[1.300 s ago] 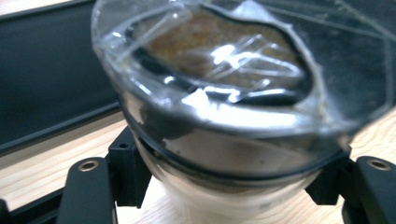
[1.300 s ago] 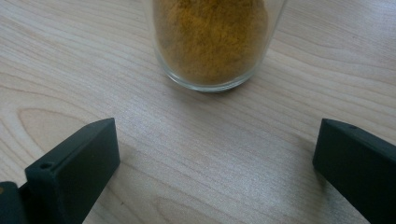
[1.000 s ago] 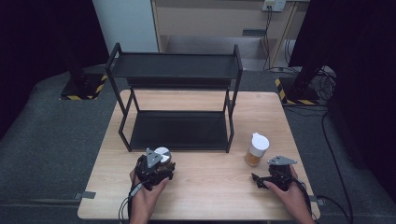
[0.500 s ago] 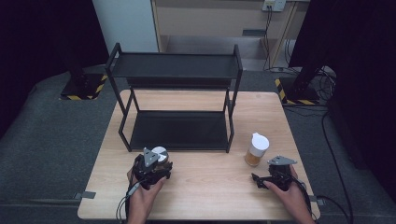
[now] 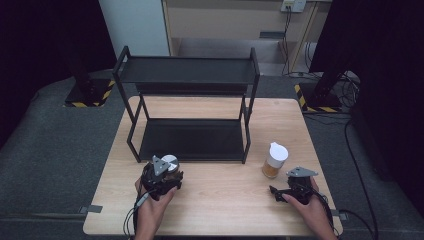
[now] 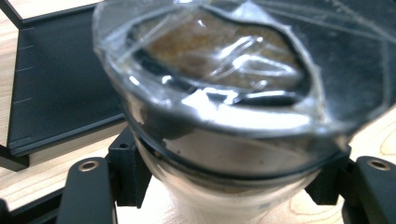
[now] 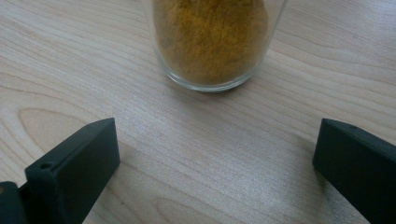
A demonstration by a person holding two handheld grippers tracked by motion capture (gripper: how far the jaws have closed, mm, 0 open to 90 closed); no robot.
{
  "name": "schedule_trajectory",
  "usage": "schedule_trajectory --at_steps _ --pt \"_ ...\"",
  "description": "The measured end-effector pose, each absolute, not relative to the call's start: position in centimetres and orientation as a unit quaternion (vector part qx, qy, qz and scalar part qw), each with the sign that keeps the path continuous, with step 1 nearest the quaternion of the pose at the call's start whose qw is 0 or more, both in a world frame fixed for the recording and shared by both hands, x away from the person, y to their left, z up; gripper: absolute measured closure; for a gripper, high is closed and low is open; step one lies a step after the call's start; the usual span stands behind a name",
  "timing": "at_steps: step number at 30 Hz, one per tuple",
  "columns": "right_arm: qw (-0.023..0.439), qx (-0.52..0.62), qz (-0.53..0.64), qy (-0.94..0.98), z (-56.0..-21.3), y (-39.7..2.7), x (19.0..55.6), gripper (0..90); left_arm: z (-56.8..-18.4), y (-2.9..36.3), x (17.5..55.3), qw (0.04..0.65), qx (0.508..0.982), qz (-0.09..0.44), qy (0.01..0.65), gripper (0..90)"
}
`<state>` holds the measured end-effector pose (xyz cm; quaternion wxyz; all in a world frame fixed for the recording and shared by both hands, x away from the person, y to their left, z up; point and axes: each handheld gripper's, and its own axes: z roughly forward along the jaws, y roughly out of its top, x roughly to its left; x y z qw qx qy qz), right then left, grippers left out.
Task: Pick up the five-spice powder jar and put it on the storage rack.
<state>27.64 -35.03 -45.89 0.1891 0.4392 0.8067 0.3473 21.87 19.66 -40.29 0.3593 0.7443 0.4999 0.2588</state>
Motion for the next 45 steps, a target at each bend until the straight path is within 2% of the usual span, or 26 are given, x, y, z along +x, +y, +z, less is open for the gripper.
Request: schedule_trajectory --at_steps 31,45 --pt "0.189 0.439 0.347 0.807 -45.9 -35.0 27.6 1.5 -38.6 19.8 28.3 0.352 0.737 0.275 0.507 30.1" --pt "0.189 0.439 0.348 0.807 -45.9 -35.0 27.6 1.5 -39.7 20.2 31.7 0.354 0.729 0.274 0.518 30.2"
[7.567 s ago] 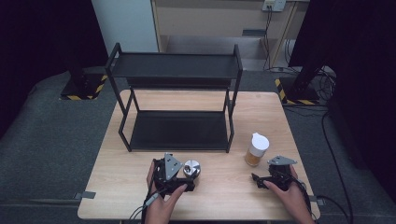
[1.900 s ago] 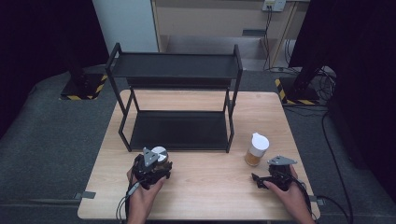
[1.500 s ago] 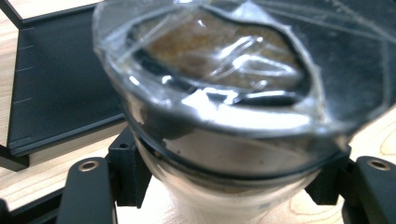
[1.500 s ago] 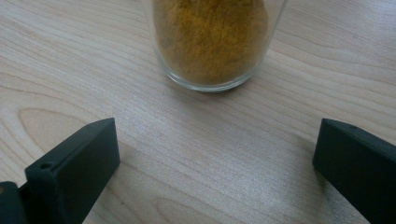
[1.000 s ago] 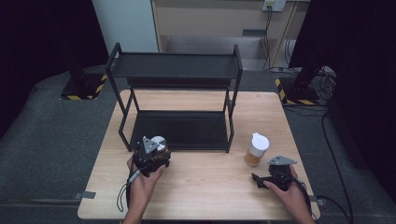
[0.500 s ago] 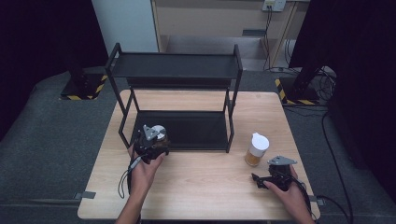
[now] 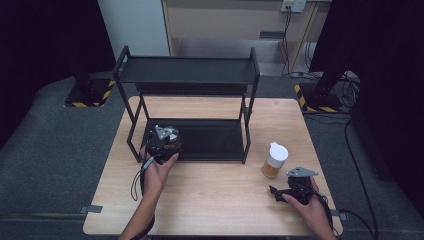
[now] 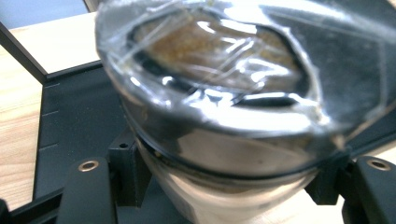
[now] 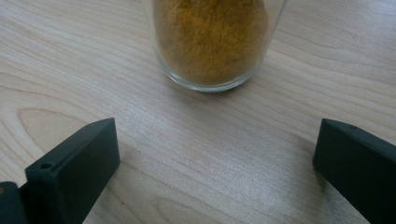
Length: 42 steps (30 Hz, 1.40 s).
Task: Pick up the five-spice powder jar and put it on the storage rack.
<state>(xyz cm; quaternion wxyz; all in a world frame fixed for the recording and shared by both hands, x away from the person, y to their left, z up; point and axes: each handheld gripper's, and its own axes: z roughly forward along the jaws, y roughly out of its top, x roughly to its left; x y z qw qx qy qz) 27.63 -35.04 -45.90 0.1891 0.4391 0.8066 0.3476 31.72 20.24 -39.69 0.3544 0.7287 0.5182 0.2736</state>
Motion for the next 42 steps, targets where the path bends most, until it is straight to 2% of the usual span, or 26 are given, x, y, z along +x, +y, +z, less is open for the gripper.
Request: schedule_trajectory --at_steps 15,39,42 --pt "0.189 0.439 0.348 0.807 -45.9 -35.0 27.6 1.5 -41.4 20.8 34.1 0.346 0.725 0.266 0.533 30.2" --pt "0.189 0.439 0.348 0.807 -45.9 -35.1 27.6 1.7 -43.4 21.0 34.0 0.350 0.726 0.282 0.520 29.9" --pt "0.189 0.438 0.349 0.807 -45.9 -35.1 27.6 1.8 -43.6 21.1 34.2 0.345 0.729 0.282 0.520 24.6"
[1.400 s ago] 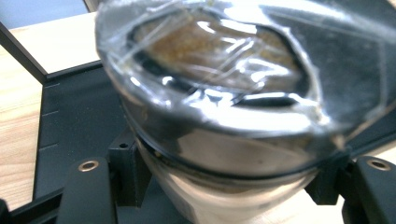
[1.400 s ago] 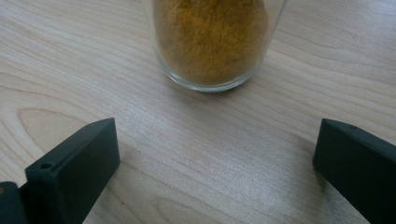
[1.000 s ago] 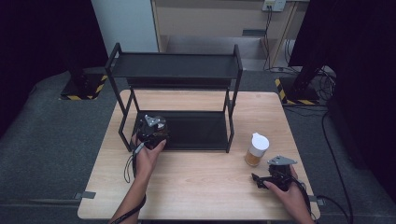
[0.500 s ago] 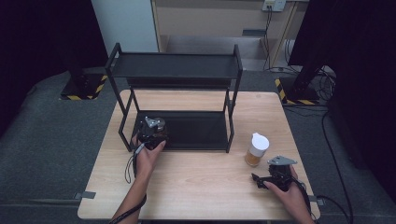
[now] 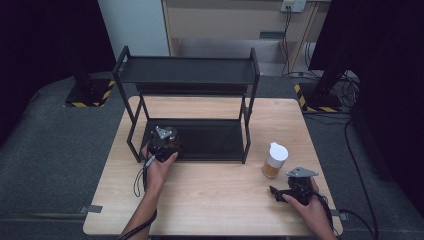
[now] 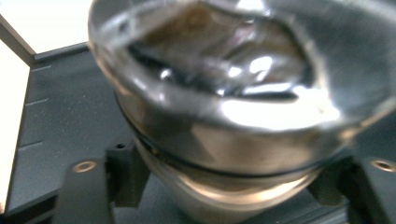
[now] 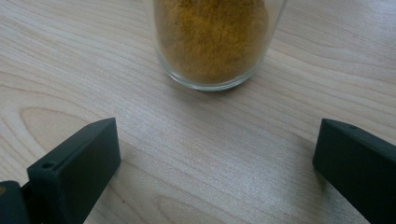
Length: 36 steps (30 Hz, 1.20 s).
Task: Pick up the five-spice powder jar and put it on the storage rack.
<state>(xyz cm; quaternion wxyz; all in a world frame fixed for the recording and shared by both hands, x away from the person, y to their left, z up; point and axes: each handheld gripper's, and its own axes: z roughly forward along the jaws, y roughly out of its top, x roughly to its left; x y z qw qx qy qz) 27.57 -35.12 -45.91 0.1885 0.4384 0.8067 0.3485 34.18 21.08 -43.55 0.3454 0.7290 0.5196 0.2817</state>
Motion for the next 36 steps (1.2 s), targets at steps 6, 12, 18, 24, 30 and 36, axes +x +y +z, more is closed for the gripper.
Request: schedule_trajectory --at_steps 6,12,18,24,30,36 --pt "0.189 0.439 0.349 0.807 -45.9 -35.1 27.6 1.8 -43.5 21.3 33.6 0.344 0.727 0.279 0.525 12.1" --pt "0.189 0.439 0.348 0.807 -45.9 -35.1 27.6 1.8 -42.8 21.5 32.5 0.342 0.721 0.282 0.532 6.6" --pt "0.189 0.439 0.348 0.807 -45.9 -35.1 27.6 1.8 -42.3 21.7 31.5 0.342 0.721 0.271 0.538 5.2" --pt "0.189 0.438 0.348 0.807 -45.9 -35.1 27.6 1.7 -42.0 21.5 30.1 0.340 0.724 0.266 0.538 4.8" --pt "0.188 0.438 0.348 0.807 -45.9 -35.1 27.6 1.8 -41.5 21.1 28.8 0.337 0.728 0.269 0.534 4.5" --pt "0.188 0.438 0.348 0.807 -45.9 -35.1 27.6 1.8 -41.1 20.5 27.3 0.332 0.739 0.270 0.520 4.4"
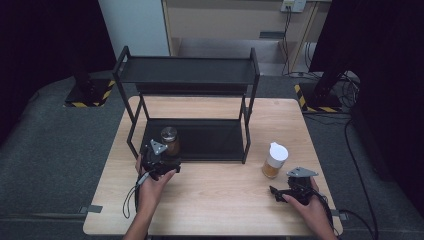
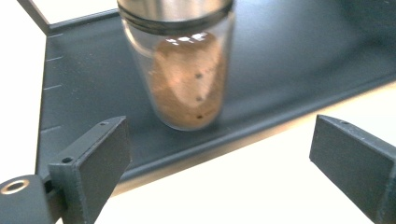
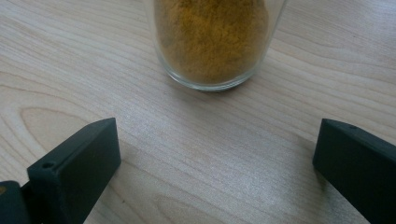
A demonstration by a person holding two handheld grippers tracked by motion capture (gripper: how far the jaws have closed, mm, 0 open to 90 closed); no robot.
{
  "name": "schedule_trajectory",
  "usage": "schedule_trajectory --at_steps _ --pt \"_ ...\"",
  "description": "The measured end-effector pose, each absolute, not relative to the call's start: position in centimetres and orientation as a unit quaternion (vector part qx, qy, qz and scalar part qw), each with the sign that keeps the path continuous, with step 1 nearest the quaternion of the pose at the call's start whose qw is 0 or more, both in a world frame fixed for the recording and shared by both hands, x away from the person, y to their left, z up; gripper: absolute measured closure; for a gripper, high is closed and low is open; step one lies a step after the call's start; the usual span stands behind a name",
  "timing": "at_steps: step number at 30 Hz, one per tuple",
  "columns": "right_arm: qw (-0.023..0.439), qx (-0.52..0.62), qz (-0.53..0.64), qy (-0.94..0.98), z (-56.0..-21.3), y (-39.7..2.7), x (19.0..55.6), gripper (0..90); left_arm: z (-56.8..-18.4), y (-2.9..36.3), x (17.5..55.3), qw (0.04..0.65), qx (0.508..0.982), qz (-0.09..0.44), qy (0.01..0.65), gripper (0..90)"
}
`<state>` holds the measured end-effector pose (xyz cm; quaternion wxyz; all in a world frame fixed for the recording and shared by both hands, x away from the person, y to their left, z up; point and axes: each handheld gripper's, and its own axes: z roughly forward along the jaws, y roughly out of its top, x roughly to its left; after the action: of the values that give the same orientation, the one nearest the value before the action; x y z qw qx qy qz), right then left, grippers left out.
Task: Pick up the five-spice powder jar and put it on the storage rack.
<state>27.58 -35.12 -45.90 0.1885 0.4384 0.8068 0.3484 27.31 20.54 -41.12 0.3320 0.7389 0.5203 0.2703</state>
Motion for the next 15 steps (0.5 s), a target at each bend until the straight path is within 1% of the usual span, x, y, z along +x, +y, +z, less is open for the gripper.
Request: schedule_trajectory --at_steps 15 --pt "0.188 0.438 0.348 0.807 -45.9 -35.1 27.6 1.8 -41.5 19.3 24.7 0.332 0.760 0.250 0.499 3.5"
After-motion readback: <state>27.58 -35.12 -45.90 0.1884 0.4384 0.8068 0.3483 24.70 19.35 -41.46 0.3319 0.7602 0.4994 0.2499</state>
